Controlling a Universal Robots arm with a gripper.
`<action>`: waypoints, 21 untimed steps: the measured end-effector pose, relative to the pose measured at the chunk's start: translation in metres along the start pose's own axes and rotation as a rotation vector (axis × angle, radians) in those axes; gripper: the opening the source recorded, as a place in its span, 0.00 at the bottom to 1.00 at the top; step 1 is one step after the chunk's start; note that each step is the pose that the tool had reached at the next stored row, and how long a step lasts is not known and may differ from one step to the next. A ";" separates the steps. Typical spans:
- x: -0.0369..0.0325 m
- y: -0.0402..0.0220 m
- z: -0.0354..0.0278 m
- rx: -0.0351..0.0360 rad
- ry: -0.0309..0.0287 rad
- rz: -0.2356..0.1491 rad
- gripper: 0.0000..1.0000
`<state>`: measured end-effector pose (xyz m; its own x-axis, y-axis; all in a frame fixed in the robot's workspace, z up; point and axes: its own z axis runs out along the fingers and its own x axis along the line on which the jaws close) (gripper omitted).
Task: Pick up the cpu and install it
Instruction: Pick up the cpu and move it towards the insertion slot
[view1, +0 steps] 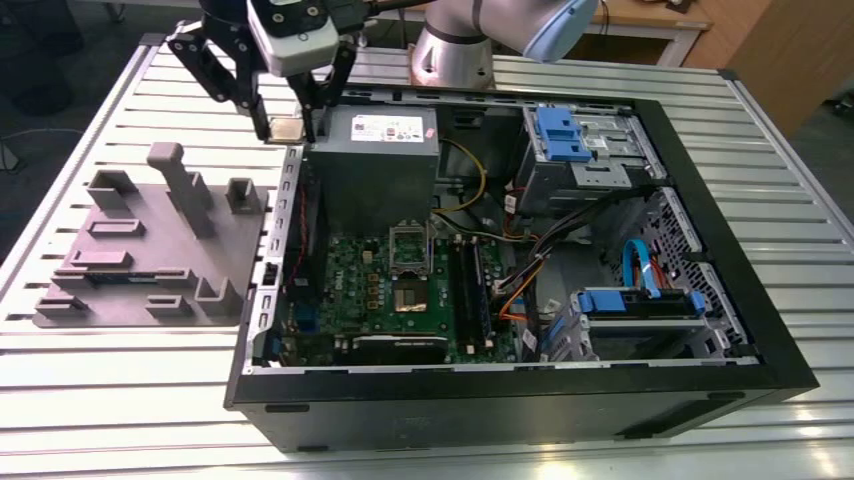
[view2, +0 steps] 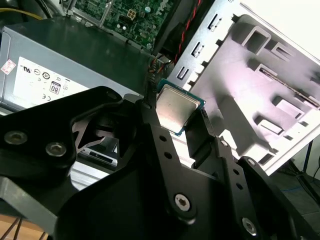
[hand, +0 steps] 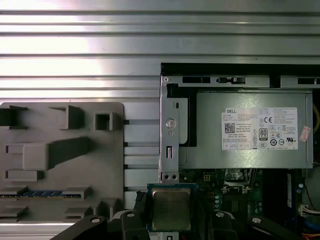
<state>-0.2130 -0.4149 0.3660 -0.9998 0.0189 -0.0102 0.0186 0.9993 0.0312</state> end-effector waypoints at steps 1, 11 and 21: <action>-0.0009 0.0000 0.0000 0.0000 0.0000 0.000 0.47; -0.0074 0.0001 0.0001 0.0000 0.0000 0.000 0.47; -0.0111 0.0002 0.0001 0.0001 0.0001 0.000 0.47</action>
<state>-0.2019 -0.4149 0.3660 -0.9998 0.0187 -0.0102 0.0184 0.9993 0.0311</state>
